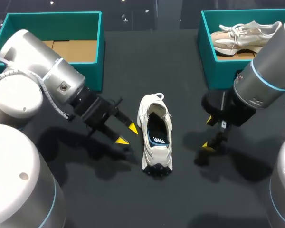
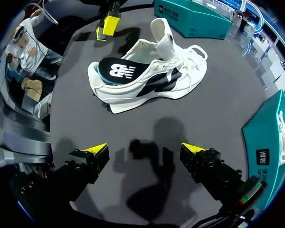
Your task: Take the shoe out of the shoebox, open the shoe tongue, remove and reinsert the insole, then place the shoe into the shoebox
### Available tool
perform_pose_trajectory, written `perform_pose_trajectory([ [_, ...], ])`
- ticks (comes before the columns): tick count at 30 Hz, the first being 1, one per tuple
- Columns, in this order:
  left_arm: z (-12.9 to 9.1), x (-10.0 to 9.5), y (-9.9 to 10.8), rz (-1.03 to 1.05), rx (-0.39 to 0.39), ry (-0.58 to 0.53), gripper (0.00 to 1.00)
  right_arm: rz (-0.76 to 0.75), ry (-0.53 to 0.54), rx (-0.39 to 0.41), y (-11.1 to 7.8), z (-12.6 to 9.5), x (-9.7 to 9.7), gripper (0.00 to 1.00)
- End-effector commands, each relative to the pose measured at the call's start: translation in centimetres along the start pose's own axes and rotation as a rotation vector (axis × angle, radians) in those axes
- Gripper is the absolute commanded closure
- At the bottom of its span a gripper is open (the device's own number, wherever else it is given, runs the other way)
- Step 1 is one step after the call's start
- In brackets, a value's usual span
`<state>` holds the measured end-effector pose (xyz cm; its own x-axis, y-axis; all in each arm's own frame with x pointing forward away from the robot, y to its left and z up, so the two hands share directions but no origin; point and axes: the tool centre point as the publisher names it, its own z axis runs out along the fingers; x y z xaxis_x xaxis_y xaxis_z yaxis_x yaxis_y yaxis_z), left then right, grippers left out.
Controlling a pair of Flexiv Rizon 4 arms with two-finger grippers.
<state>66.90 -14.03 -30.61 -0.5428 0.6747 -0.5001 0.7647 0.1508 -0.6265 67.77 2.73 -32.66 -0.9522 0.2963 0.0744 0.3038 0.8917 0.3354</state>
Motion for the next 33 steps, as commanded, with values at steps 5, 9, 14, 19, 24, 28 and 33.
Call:
perform_pose_trajectory([
  [5,-4.6,0.3,-1.4,0.101,-0.009,0.196,1.0,0.021,-0.007,0.002,-2.3,-2.5,0.4,0.0],
  [9,-5.9,0.4,-1.7,0.122,0.034,0.199,1.0,0.021,-0.007,0.002,-2.3,-2.5,0.4,0.0],
  [14,-5.9,0.4,-1.7,0.122,0.034,0.199,1.0,0.021,-0.007,0.002,-2.3,-2.5,0.4,0.0],
  [19,-5.9,0.4,-1.7,0.122,0.034,0.199,1.0,0.021,-0.007,0.002,-2.3,-2.5,0.4,0.0],
  [24,-6.1,0.0,-2.1,0.161,-0.002,0.274,1.0,0.029,-0.01,0.015,-3.4,-3.1,0.2,0.0],
  [28,-5.8,-0.6,-2.6,0.2,-0.028,0.326,1.0,0.039,-0.007,0.032,-5.0,-4.2,0.2,0.0],
  [33,-5.5,-1.8,-3.2,0.243,-0.072,0.398,1.0,0.047,-0.005,0.055,-6.4,-4.9,0.0,0.0],
])
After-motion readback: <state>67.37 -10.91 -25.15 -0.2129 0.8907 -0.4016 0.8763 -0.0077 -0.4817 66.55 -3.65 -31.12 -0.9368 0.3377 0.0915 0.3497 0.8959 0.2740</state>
